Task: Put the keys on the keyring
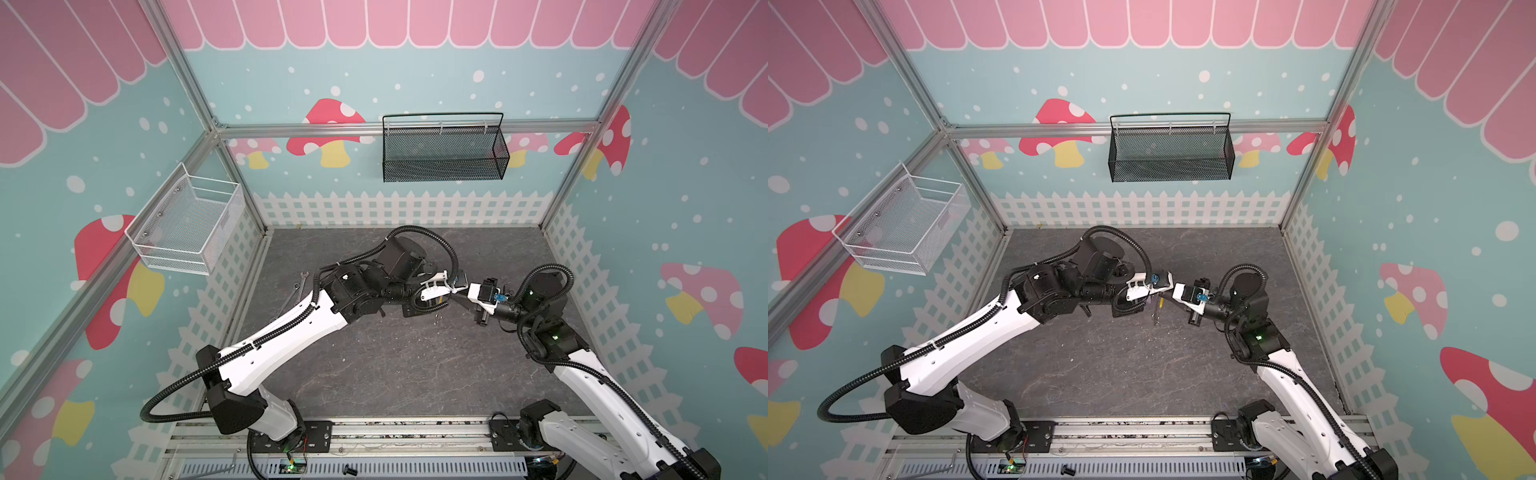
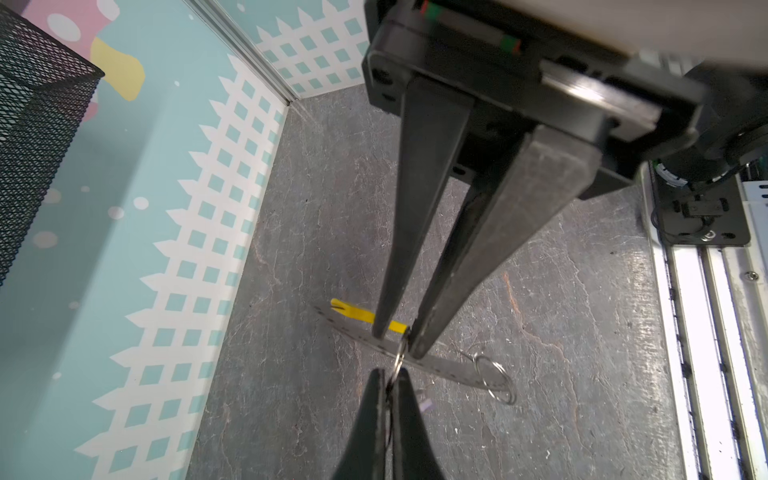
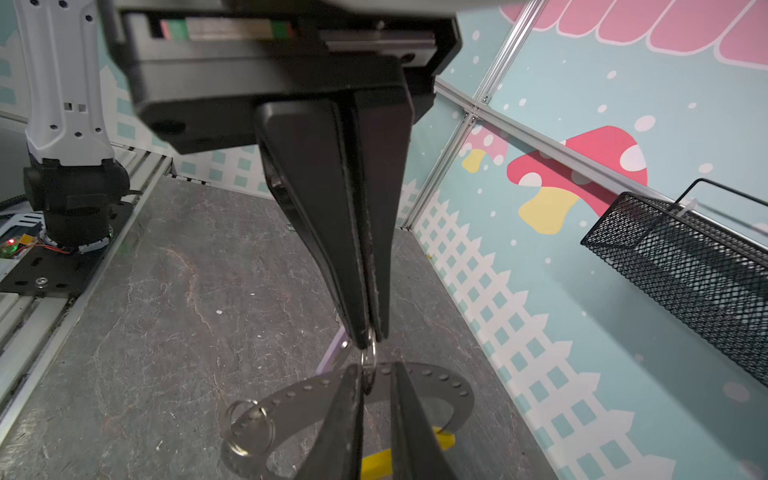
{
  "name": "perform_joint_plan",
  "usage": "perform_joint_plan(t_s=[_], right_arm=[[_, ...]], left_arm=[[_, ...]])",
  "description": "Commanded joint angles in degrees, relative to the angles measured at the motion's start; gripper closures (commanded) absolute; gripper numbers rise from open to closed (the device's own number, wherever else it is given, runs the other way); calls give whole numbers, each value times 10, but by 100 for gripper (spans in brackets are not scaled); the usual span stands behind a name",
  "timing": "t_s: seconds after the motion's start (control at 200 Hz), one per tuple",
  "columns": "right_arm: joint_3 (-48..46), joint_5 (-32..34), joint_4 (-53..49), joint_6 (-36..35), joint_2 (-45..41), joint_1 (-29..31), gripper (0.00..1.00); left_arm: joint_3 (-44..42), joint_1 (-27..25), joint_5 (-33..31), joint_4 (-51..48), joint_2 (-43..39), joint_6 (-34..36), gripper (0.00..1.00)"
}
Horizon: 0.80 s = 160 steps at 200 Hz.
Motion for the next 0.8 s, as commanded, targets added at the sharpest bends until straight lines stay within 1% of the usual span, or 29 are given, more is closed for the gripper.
perform_joint_plan(t_s=[0.0,0.075,0.135,0.17,0.255,0.31,0.37,0.465,0.56,0.795], right_arm=[[-8,-12,32,21,1,1,89],[-10,-15,41,29,1,1,94],[-12,-17,49,36,1,1,100],[-13,-17,52,39,2,1,100],[-19,-11,66,55,0,2,100],[-26,-12,83,66,-2,1,100],[-30,-15,99,77,-2,1,100],[-33,-22,112,86,0,1,100],[-33,-27,121,90,2,1,100],[-33,-37,139,104,6,1,100]], left_arm=[[16,-6,0,-15,7,17,100],[16,-8,-2,-15,8,18,100],[17,-8,-2,-14,8,16,100],[16,-8,-4,-13,8,14,100],[8,-5,-19,-3,3,-3,81],[-13,6,-12,14,-10,-19,76],[-50,24,17,47,-34,-44,72],[-116,47,67,113,-76,-84,71],[-163,55,97,163,-102,-103,71],[-200,59,141,220,-108,-131,71]])
